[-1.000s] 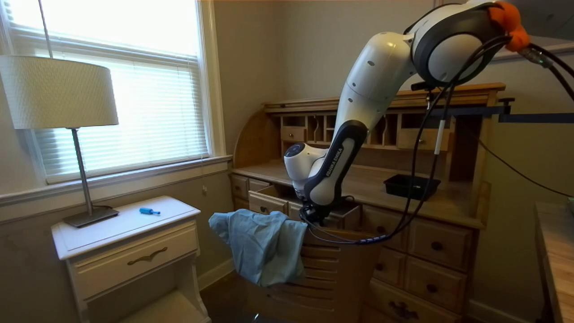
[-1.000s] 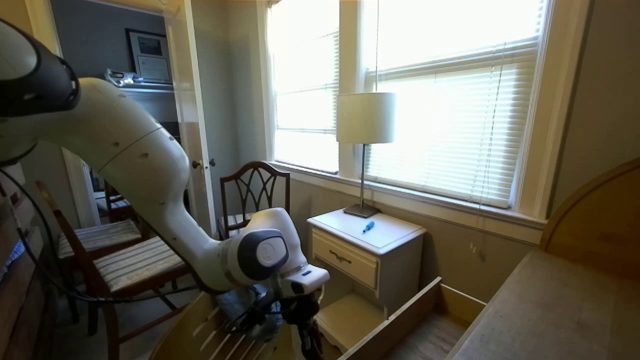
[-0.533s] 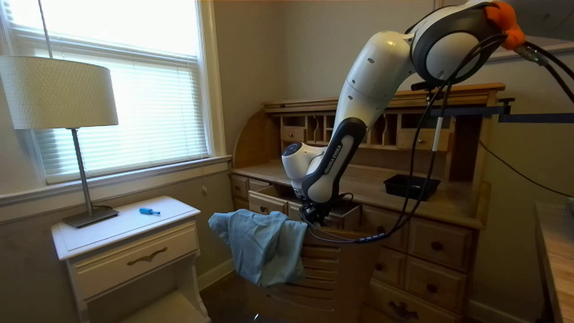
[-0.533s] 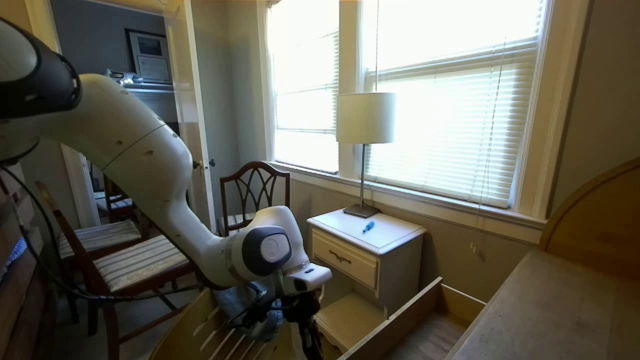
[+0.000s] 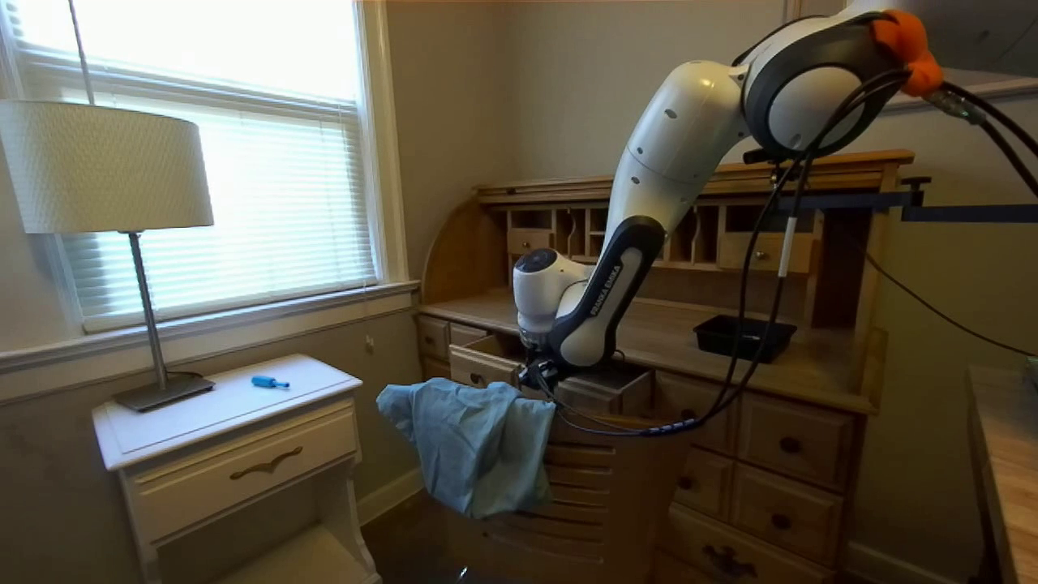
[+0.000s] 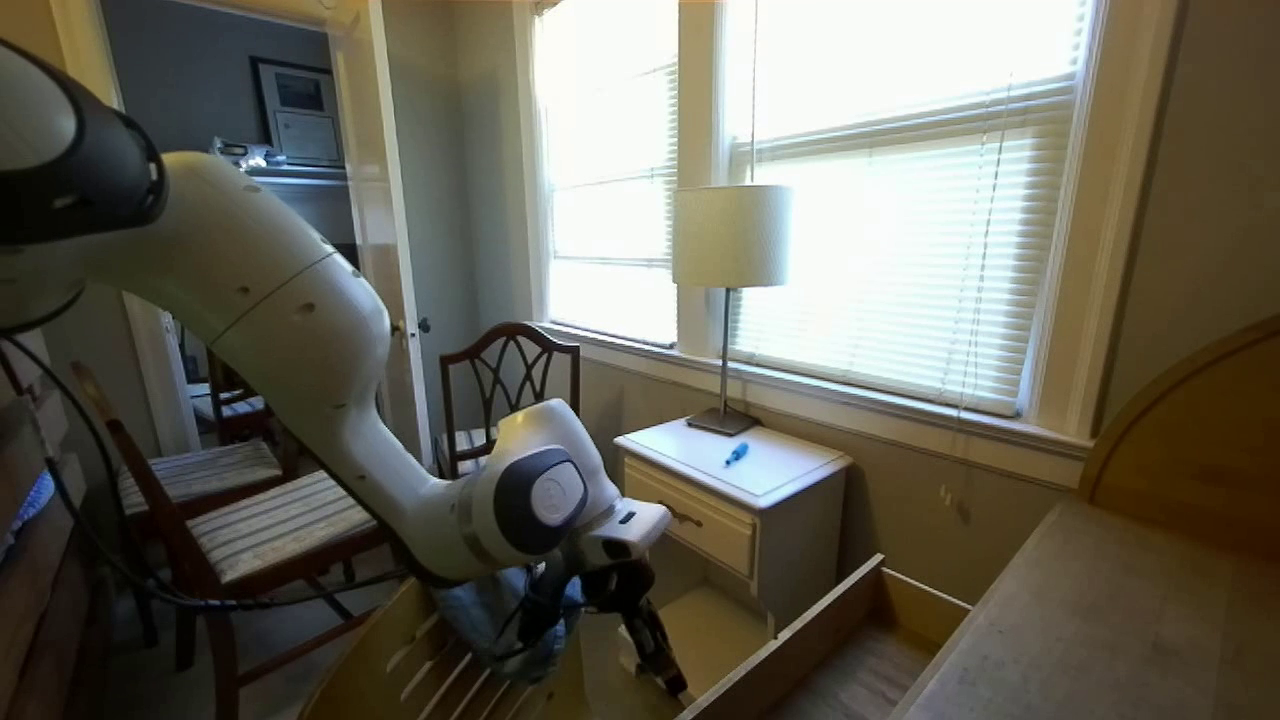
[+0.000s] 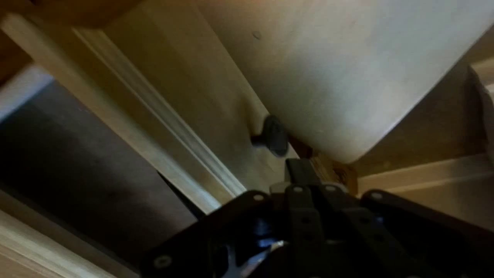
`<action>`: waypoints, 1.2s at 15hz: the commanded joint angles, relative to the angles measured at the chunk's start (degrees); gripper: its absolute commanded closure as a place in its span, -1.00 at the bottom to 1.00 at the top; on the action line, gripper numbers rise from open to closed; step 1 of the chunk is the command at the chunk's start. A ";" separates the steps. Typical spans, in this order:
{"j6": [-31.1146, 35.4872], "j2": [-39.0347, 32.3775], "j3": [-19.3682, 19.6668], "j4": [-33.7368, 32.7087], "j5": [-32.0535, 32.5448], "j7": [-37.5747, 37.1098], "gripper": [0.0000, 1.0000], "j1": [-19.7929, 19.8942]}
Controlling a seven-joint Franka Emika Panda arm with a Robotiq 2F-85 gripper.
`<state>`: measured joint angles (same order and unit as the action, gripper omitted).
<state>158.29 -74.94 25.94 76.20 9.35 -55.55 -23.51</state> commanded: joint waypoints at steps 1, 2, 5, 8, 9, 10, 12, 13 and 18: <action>9.59 -3.53 0.63 -5.88 0.55 1.67 1.00 1.96; 12.21 -4.64 0.15 -7.96 -0.18 2.95 1.00 2.97; 20.19 -7.46 -2.52 -13.07 -2.45 7.87 1.00 6.14; 26.63 -10.48 -9.04 -18.84 -4.18 16.61 1.00 10.89; 28.21 -11.48 -12.63 -20.83 -4.32 20.64 1.00 13.01; 29.18 -12.32 -17.29 -23.21 1.83 19.99 1.00 16.31; 27.56 -12.86 -26.84 -23.97 6.13 25.18 1.00 20.74; 23.69 -12.80 -29.37 -24.24 6.97 27.12 1.00 22.35; 12.43 -10.31 -12.21 -19.47 -2.77 21.11 1.00 15.91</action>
<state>175.21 -85.25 4.41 56.14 8.11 -27.46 -3.95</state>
